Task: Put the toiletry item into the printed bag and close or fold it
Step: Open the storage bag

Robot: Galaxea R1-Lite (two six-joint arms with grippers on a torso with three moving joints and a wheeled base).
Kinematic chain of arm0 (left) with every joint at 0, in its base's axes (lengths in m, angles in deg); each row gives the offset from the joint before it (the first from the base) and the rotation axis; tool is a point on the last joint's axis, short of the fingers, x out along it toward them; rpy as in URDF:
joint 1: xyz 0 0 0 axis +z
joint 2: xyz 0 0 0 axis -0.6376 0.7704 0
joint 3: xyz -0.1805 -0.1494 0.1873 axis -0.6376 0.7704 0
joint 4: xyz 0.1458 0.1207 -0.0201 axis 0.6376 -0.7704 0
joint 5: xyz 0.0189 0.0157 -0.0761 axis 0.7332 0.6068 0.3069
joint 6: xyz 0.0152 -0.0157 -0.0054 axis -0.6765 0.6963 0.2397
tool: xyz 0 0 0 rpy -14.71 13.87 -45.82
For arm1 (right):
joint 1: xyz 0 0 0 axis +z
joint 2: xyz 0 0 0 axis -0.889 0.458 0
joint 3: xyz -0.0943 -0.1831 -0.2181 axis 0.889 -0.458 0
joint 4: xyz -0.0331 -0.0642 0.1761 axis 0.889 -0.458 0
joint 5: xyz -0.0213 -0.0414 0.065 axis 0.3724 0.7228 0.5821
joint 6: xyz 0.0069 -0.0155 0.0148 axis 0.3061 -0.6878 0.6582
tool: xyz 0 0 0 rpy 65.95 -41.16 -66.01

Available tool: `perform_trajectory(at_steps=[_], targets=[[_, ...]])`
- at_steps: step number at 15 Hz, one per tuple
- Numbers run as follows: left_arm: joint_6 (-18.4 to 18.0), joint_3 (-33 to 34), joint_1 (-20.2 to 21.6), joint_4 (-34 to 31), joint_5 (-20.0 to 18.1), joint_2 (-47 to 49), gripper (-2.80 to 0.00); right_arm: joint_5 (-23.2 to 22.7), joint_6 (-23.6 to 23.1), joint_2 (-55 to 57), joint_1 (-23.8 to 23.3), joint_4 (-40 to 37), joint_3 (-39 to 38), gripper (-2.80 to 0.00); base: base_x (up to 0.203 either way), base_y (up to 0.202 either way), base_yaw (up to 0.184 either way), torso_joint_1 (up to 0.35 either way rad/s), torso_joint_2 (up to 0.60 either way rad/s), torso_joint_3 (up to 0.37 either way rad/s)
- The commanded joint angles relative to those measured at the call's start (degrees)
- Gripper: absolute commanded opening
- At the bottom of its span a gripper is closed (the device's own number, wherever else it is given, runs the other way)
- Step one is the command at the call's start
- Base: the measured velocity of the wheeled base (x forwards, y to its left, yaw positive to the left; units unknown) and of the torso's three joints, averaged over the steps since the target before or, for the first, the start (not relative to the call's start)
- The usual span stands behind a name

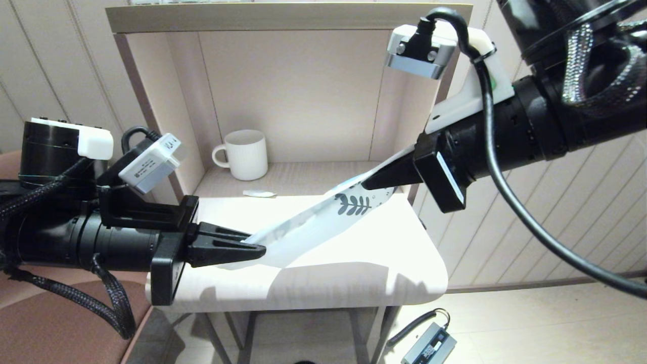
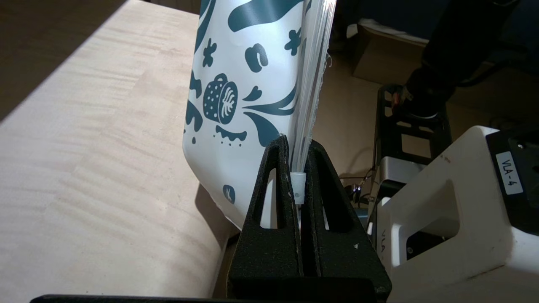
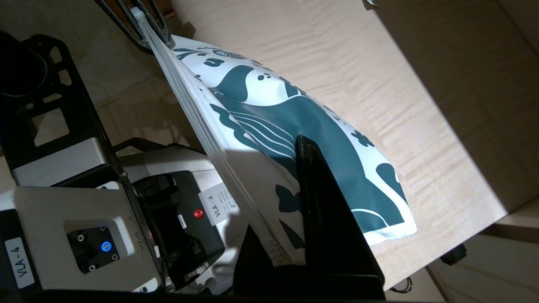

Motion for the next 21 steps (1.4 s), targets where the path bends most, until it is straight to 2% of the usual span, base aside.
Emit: perform_trajectory(at_steps=[1, 14, 20, 21], targets=[[-0.1, 0.6, 0.1, 0.3, -0.6, 0.2, -2.8, -0.3, -0.1, 0.2, 0.1, -0.2, 0.1, -2.8, 0.0, 0.0, 0.0, 0.0, 0.0, 0.0], [-0.3, 1.9, 1.4, 0.7, -2.3, 0.3, -2.8, -0.3, 0.1, 0.1, 0.1, -0.3, 0.5, -2.8, 0.0, 0.0, 0.0, 0.0, 0.0, 0.0], [-0.2, 2.4, 1.4, 3.2, -2.2, 1.1, -2.8, -0.3, 0.1, 0.2, 0.2, -0.2, 0.5, -2.8, 0.0, 0.0, 0.0, 0.0, 0.0, 0.0], [-0.2, 2.5, 1.4, 3.3, -2.1, 1.2, 0.0, -0.3, 0.1, 0.3, 0.2, -0.3, 0.6, -2.8, 0.0, 0.0, 0.0, 0.0, 0.0, 0.0]])
